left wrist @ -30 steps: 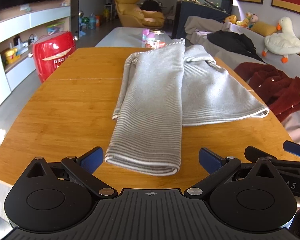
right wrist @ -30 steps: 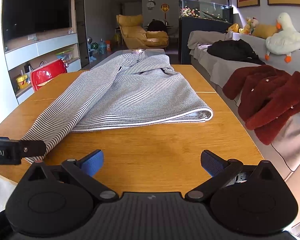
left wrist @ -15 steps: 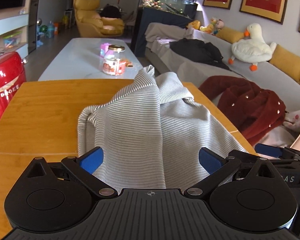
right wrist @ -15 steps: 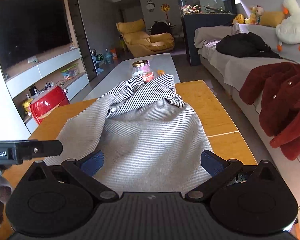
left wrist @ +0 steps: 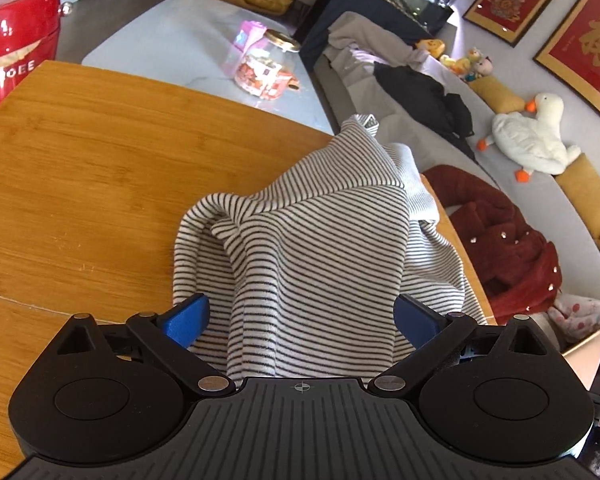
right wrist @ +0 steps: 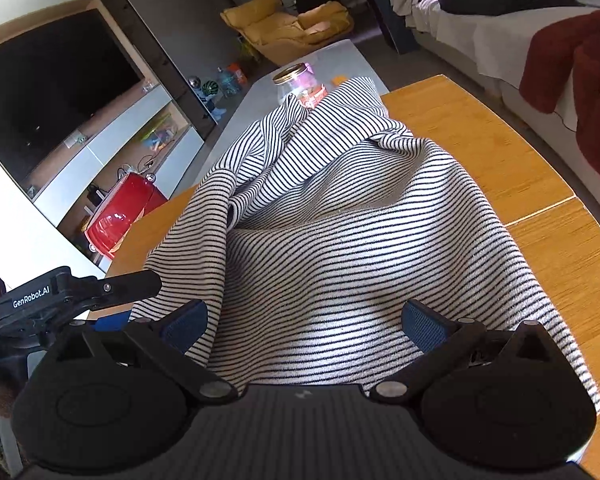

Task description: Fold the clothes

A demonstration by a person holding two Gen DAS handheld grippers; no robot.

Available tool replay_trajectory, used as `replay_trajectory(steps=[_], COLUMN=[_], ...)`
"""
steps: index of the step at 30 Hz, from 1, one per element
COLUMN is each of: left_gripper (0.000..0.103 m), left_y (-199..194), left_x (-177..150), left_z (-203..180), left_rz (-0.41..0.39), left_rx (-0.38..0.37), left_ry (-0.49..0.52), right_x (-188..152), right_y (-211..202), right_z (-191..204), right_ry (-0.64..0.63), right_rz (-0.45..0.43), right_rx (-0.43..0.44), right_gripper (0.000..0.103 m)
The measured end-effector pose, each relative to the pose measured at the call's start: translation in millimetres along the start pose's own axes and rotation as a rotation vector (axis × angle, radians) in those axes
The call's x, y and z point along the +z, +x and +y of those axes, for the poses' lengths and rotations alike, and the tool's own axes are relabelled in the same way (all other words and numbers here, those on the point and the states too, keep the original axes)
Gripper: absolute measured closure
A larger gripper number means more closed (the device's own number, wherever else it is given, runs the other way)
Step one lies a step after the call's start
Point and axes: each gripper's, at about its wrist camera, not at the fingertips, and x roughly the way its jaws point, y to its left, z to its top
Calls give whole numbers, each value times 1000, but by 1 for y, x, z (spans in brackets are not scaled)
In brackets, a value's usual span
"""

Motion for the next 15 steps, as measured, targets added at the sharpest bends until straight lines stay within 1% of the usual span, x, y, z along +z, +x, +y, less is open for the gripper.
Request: replay_trajectory(steps=[2,3,6,7,8,10,12,14,15], left_gripper=[8,13,14,17,21,43,48,55,59], left_y=[3,6,12,14,15,17,14,4,-4], left_x=[1,2,1,1,1,1,4,10,15], left_z=[5,6,7,7,7,6,5,5,8], left_rz=[30,47,55,56,61,74,54,9,-26], left_rx=[-57,-85,-141,-158,-177,-215,-258,-313,-332], left_ry=[-23,-29,-24,-21,-28,-45,-64,-95,-119], right_x=[2,3,5,6,7,8,8,8,8], right_y=[3,4,7,8,8,10,10,8,7], right_z=[1,1,4,6,7,12,14,14,15], right_ry=[9,13,21,9,-5,-37,-57,-69,-76], right_rz=[1,1,14,26,38,59,85,113,127], right_rx=[-1,-2,-14,-20,-26,-37,-31,-10,1], right_gripper=[0,0,0,0,0,0,0,0,0])
